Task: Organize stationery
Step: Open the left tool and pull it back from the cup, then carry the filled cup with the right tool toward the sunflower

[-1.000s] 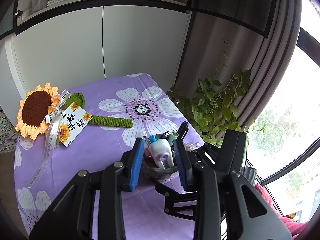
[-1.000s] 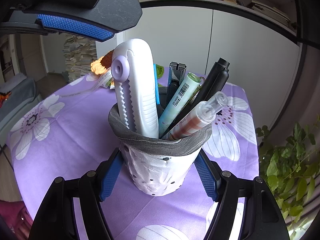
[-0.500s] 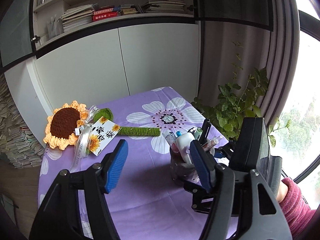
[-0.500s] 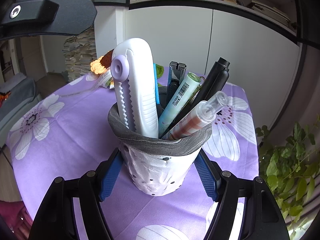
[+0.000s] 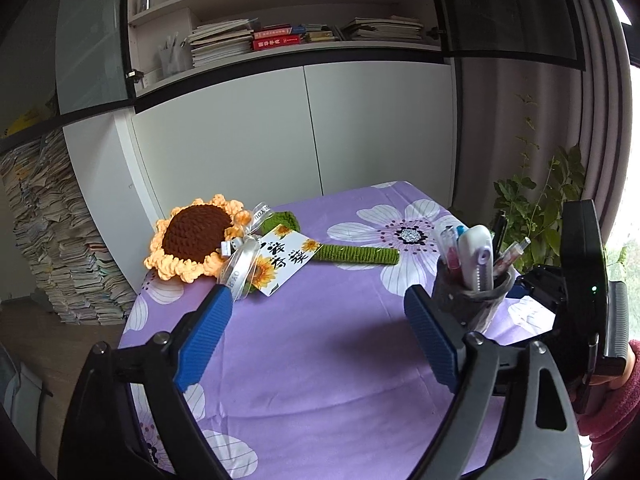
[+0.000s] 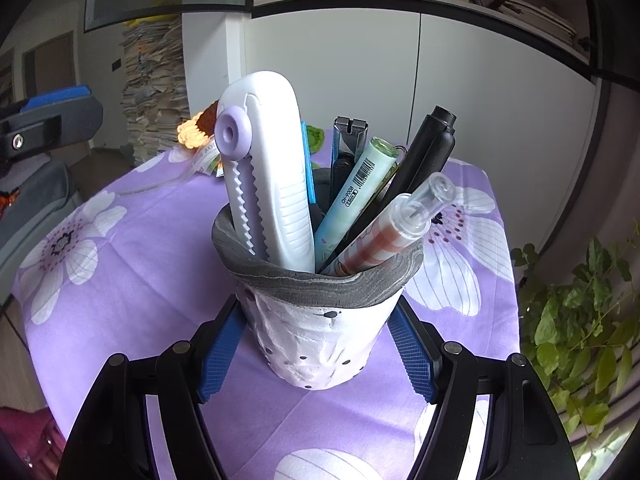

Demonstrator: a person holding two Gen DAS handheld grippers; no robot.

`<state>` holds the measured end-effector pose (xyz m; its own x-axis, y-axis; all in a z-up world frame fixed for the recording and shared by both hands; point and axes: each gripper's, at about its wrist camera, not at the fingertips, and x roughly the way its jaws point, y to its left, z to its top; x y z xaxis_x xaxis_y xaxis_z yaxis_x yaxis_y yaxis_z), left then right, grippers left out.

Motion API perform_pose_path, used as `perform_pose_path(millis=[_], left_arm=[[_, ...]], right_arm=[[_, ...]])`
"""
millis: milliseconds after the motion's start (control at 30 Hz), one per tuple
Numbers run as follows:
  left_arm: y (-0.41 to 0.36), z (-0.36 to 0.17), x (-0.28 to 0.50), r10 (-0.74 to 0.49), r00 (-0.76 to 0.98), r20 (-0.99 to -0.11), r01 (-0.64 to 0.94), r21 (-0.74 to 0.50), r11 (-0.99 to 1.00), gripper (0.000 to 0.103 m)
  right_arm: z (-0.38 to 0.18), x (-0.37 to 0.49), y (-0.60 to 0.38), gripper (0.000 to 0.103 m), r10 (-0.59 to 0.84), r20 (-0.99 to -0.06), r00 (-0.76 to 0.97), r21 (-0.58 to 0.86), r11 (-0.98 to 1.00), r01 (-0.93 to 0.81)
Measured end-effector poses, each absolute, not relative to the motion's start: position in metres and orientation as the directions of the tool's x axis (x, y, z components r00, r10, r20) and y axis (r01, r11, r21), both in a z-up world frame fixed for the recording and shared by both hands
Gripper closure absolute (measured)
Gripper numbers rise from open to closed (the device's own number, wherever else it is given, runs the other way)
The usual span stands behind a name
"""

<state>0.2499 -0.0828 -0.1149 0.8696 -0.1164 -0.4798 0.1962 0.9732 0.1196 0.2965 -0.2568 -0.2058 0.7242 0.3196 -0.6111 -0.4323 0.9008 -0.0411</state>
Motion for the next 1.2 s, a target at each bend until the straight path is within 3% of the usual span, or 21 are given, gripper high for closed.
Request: perform_pose_path(millis=[400, 533, 1033, 1200], left_arm=[[-0.063, -0.134, 0.257, -0.16, 0.862, -0.481, 0.222, 0.073, 0.972, 0.013], [-0.052, -0.142, 0.264, -0.178, 0.85, -0.496, 0.222, 0.031, 0.975, 0.013], [-0.018, -0.156, 0.27, -0.197, 0.851, -0.488, 0.213, -0.024, 0.977, 0.01], [-0.014, -0.164, 0.272, -0.218, 0.838, -0.5, 0.227, -0.043, 0.973, 0.01]], right_arm=[[-0.199, 0.293, -0.254, 0.029, 0.274, -0.611, 0.743, 0.02, 0.943, -0.331], [-0.19, 0.294, -0.249, 0.023, 0.223, -0.604, 0.765, -0.003, 0.959, -0.282], [-0.183, 0.301, -0.242, 0.023, 0.164, -0.609, 0.776, 0.023, 0.982, -0.189], [-0.179, 0.3, -0.236, 0.03, 0.135, -0.599, 0.789, -0.004, 0.985, -0.172]])
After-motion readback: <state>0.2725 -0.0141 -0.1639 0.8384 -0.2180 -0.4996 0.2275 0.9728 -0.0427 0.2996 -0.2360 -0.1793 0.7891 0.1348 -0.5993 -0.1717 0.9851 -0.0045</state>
